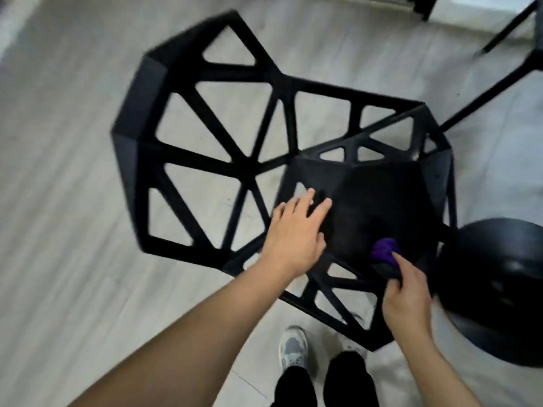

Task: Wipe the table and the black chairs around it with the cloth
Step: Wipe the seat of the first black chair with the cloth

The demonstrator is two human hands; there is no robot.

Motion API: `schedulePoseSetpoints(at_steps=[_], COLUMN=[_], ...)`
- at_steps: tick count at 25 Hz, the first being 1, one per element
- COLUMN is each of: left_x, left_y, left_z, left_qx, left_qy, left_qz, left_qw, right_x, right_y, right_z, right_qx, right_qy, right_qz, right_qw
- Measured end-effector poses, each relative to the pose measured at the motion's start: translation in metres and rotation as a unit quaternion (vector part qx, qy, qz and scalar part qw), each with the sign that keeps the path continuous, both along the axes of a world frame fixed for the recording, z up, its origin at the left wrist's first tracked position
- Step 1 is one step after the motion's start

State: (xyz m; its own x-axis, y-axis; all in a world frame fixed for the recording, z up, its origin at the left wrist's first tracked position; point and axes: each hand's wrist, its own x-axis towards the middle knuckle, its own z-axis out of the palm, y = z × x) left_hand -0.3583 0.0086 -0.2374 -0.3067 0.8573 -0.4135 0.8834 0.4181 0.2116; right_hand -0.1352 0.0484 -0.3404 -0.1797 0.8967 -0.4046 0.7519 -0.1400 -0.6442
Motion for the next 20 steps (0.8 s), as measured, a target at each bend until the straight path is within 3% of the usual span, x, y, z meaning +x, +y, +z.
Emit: schedulePoseSetpoints(at_steps=[5,8,12,15,18,20], left_x=[-0.079,-0.144,-0.211,-0.205,-0.2,-0.204], left_y=[-0.046,-0.065,-0.069,-0.068,-0.064,-0.062], left_z=[0.118,0.149,0.14,0.124,0.117,0.118], left_qx=[0.211,0.246,0.207,0.268,0.322,0.327], left_qy=[0.173,0.198,0.006,-0.127,-0.2,-0.226], left_qz=[0.045,0.135,0.216,0.276,0.312,0.315], left_qw=[0.961,0.939,0.954,0.914,0.871,0.862], right_x=[-0.143,-0.218,-0.256,-0.257,-0.279,-0.304], right_y=[-0.013,-0.032,-0.096,-0.124,-0.111,-0.094], right_z=[0.084,0.128,0.153,0.152,0.152,0.162], right_qx=[-0.037,-0.046,-0.023,-0.04,-0.031,0.005], right_qy=[0.209,0.345,0.444,0.475,0.484,0.491], right_qz=[0.051,0.108,0.193,0.163,0.119,0.106], right_qw=[0.976,0.931,0.875,0.864,0.867,0.865])
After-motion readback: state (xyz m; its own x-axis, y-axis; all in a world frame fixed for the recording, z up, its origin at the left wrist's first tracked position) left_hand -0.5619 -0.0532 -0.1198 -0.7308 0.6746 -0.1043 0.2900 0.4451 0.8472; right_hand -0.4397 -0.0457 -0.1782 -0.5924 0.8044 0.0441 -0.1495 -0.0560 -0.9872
